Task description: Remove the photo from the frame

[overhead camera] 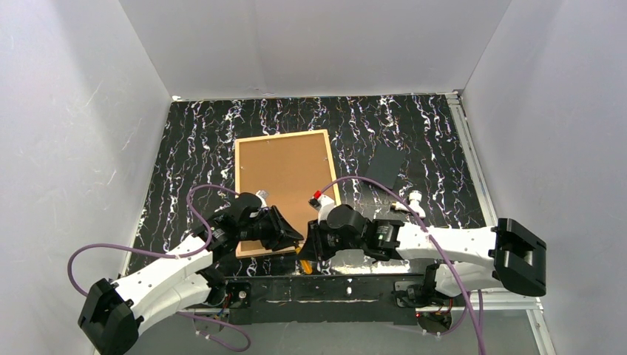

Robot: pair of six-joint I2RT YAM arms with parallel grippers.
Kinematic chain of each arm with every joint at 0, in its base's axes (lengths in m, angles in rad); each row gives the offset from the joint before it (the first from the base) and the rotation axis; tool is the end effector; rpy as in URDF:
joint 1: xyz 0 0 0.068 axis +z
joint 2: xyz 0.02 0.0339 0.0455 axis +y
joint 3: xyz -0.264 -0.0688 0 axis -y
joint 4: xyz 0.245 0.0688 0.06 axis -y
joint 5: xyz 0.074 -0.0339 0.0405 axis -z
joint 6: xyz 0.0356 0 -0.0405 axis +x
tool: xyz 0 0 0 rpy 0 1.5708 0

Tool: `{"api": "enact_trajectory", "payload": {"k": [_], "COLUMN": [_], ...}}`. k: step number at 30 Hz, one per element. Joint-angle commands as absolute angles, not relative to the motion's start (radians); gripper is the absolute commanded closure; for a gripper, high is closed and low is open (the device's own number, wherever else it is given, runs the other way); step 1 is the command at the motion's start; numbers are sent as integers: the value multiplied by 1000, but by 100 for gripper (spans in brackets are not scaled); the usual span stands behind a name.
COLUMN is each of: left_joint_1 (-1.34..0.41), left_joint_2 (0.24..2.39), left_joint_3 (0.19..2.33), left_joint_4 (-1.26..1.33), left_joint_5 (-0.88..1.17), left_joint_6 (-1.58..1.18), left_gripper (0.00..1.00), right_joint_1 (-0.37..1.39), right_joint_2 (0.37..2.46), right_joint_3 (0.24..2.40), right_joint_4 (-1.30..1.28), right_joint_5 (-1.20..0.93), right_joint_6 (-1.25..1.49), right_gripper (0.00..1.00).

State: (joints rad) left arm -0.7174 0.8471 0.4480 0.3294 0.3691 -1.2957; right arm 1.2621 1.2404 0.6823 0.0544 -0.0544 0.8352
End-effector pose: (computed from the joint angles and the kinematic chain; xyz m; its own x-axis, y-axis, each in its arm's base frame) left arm 0.1432 -0.1419 0.2639 -0.8653 -0.4362 -0.2468 0.1897 0.1707 -0.9669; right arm 0.0802 0.2577 0.2315 -0.8145 -0.1173 -0.5682 -0.5393 0.5141 0.6670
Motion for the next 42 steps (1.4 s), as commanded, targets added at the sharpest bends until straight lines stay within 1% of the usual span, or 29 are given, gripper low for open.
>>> {"api": "enact_trajectory", "payload": {"k": [1,4,5,6,7,8,9,10,11,16,19,21,24,27,30,35,39,42], "left_joint_1": [-721,-722,-721,-722,-721,-721,-721,-721,-722,-719,-721,-720,-720,-720,-720,-720,-721,-719], "left_joint_2": [843,830,825,818,813,806,798,793,789,799,808,807,795,765,748,744,736,713], "left_joint_3": [457,473,478,486,493,498,500,497,496,476,518,545,564,559,553,548,545,531], "left_joint_4": [312,278,263,236,180,146,120,97,75,56,-74,-174,-263,-299,-307,-314,-325,-329], "left_joint_5": [380,377,376,373,366,358,350,344,341,365,370,362,342,328,321,323,331,323], "left_joint_6": [-1353,-1373,-1384,-1403,-1428,-1456,-1483,-1520,-1563,-1717,-1730,-1731,-1727,-1737,-1745,-1743,-1738,-1746], "left_gripper": [84,97,100,100,100,100,100,100,100,100,100,100,100,100,100,100,100,100], "right_joint_1": [1276,1281,1286,1291,1296,1305,1317,1333,1344,1382,1414,1460,1520,1568,1608,1654,1672,1672], "right_joint_2": [1267,1280,1282,1277,1268,1254,1236,1215,1196,1135,1141,1159,1219,1299,1391,1554,1632,1635], "right_joint_3": [773,806,815,819,817,809,794,776,756,671,679,738,851,968,1073,1236,1307,1305], "right_joint_4": [70,20,4,-31,-46,-51,-50,-41,-34,52,94,22,-188,-349,-456,-564,-614,-615], "right_joint_5": [-4,51,66,85,104,120,142,164,184,255,265,344,474,577,654,692,696,682], "right_joint_6": [830,817,815,813,815,820,826,834,849,907,814,730,647,585,527,413,367,362], "right_gripper": [99,99,97,83,66,53,42,36,33,32,36,36,36,35,34,35,38,45]}}
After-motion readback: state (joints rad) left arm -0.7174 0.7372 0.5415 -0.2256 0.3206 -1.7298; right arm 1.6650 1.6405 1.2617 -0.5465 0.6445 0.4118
